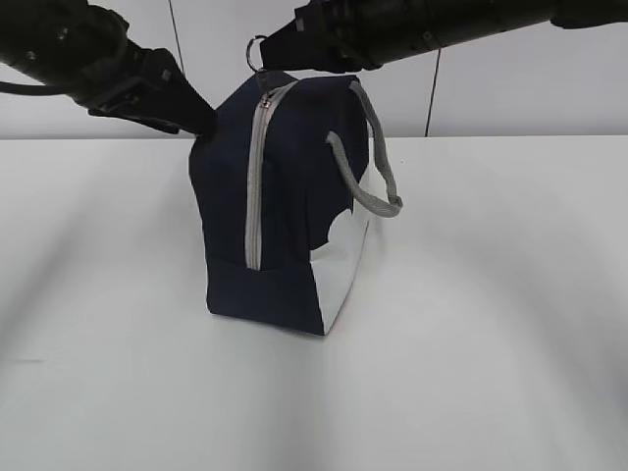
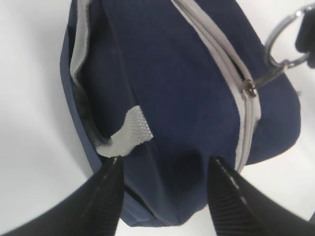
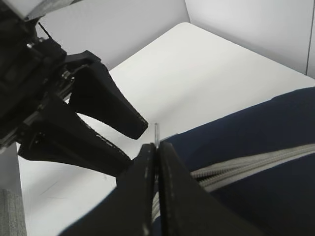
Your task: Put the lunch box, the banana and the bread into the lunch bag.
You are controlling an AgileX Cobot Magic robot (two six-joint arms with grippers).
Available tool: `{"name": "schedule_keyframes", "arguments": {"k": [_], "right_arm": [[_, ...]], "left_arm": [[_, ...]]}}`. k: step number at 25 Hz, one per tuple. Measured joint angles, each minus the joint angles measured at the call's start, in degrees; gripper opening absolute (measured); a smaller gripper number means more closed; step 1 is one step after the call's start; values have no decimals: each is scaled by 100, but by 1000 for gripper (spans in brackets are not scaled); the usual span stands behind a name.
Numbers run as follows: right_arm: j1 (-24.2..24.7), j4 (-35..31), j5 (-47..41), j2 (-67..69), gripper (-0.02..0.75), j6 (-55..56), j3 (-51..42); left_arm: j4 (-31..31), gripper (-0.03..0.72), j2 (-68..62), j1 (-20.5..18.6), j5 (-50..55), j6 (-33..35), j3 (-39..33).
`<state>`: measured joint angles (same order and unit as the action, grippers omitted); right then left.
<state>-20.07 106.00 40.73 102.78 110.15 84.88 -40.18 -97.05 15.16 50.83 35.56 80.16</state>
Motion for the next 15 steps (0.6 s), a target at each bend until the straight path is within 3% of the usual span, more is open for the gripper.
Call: {"name": "schedule_keyframes", "arguments": {"k": [8,15], "right_arm": [[0,0,0,0,6,13,0],[0,0,0,0,6,13,0]], "left_arm": [[-186,389,-98,0,9,47,0],[-355,274,-244,0,11,108,0]]}}
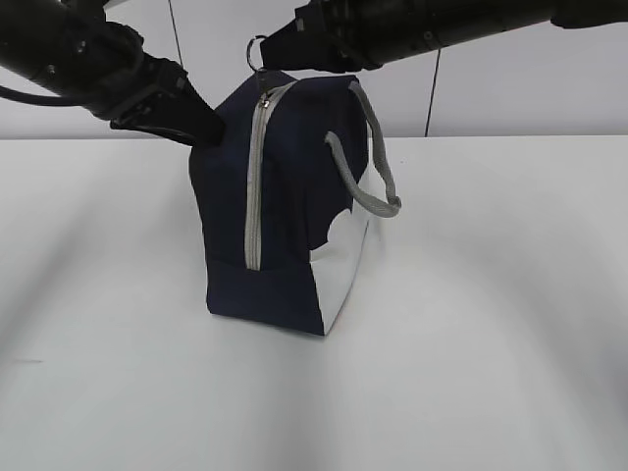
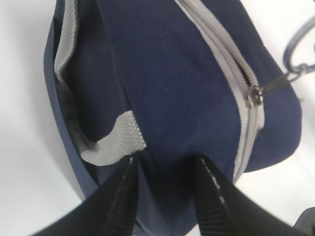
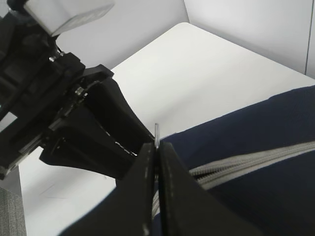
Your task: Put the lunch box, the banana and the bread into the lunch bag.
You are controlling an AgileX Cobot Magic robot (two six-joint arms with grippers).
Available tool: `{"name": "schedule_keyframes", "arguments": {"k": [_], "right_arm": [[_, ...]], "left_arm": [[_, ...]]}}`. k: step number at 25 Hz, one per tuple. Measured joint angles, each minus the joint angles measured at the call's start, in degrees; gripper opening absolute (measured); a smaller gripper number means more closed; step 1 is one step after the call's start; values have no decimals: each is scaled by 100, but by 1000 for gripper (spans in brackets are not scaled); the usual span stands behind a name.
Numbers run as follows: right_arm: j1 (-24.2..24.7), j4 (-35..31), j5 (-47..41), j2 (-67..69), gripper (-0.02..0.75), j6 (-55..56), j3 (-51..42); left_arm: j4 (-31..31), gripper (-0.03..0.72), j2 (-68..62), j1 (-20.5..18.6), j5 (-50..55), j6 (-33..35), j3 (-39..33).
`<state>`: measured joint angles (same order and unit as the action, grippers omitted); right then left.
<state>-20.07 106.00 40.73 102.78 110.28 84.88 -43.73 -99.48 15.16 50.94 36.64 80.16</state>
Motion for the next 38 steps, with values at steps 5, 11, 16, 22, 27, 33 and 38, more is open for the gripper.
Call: {"name": "schedule_keyframes", "arguments": {"k": [5,11,16,22,27,33,38], "right_arm": [[10,0,0,0,6,-10,0],[9,0,-26,0,6,-10,0],[9,0,-175,0,6,-10,0],[9,0,-464,0,6,63,0],[9,0,-589,0,6,85,0],[9,0,-1036,0,6,110,0],[9,0,-1220,53,6,122,81]], "left_arm": [[-101,170,0,0,9,60,0],[-123,60,-46,82,32,183,0],[-123,14,-46,91,92,207,0],[-137,-1,-46,91,234,207,0],[-150,-2,-46,91,315,207,0],[-164,-3,-46,91,433,207,0],[-168,-4,-46,91,500,207,0]]}}
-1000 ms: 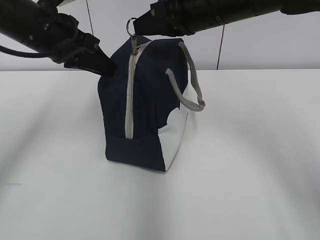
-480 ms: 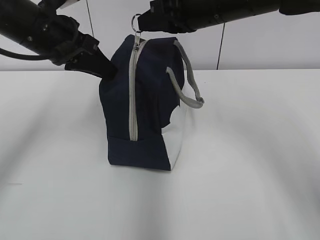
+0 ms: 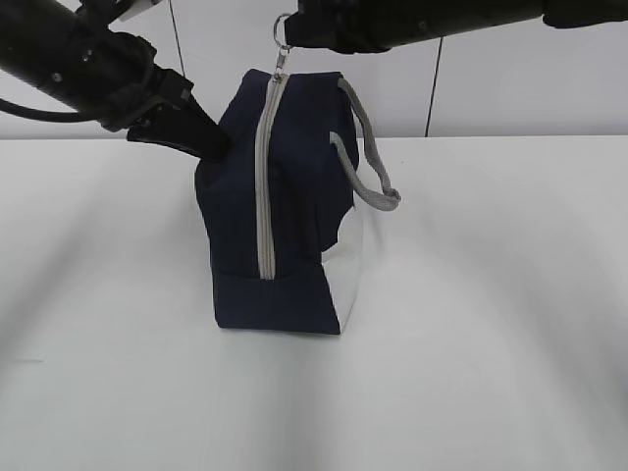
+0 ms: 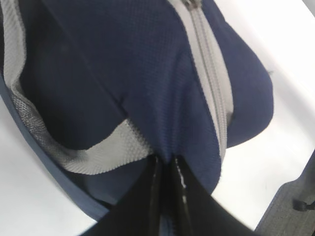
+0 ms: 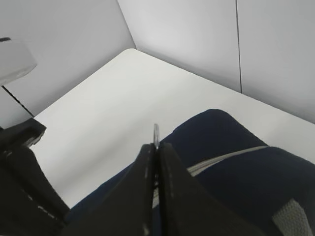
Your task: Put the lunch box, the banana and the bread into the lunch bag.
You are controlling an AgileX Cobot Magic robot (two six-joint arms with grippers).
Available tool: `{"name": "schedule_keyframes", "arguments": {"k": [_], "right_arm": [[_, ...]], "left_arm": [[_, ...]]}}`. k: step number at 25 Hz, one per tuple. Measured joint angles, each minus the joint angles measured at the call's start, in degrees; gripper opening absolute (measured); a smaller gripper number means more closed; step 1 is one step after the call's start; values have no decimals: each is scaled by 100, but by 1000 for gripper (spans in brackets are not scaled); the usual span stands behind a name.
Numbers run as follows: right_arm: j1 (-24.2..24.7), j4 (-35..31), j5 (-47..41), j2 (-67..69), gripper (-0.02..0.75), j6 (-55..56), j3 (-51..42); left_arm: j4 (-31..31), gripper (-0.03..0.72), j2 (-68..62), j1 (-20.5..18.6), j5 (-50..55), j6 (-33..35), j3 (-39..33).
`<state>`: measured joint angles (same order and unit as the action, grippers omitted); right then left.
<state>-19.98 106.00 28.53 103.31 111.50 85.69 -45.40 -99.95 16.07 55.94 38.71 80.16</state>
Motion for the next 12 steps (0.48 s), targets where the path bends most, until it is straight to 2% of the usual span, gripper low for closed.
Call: {"name": "schedule_keyframes", "arguments": {"k": [12], "right_arm": [[113,0,14,974,6,244,1020]], "left_arm": [[57,-4,0,0,199,0,0]]}}
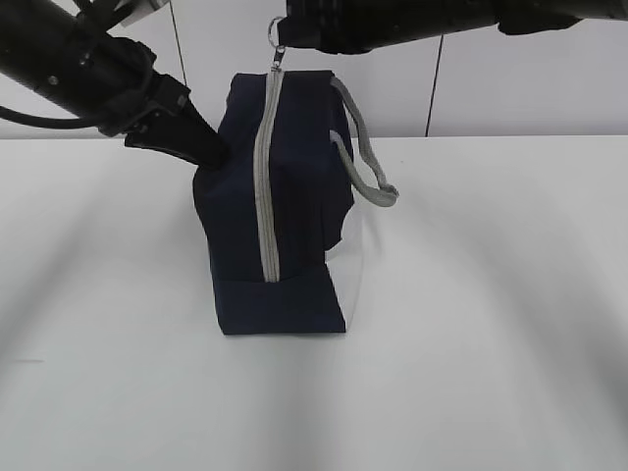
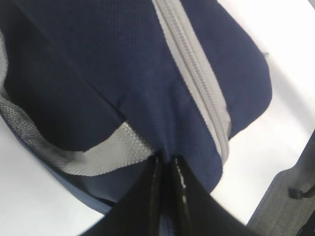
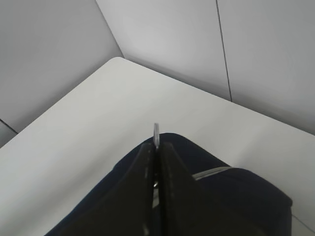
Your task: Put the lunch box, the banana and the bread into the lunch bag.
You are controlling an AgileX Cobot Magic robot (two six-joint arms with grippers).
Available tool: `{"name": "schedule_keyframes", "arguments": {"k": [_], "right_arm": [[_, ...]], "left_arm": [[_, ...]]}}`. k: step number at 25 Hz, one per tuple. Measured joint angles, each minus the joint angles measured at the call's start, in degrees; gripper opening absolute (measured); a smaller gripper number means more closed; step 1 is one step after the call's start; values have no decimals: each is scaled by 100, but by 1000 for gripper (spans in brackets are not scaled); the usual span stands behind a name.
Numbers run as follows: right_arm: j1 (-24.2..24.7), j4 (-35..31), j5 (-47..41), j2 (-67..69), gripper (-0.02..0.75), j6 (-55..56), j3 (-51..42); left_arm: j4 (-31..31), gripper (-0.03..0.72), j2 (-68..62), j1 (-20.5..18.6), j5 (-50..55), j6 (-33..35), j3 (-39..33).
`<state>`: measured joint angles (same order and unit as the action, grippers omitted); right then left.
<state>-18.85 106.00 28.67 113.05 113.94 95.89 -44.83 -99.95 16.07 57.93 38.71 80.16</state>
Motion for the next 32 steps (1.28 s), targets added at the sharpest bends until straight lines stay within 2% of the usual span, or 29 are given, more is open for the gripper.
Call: {"name": "schedule_keyframes", "arguments": {"k": [24,32], "right_arm": [[485,0,937,2294,6,952,2656],[620,0,1372,2773,6,1278,3075]], "left_arm": [[406,-4,0,0,214,-57,0],[452,-4,0,0,192,-66,0]]}}
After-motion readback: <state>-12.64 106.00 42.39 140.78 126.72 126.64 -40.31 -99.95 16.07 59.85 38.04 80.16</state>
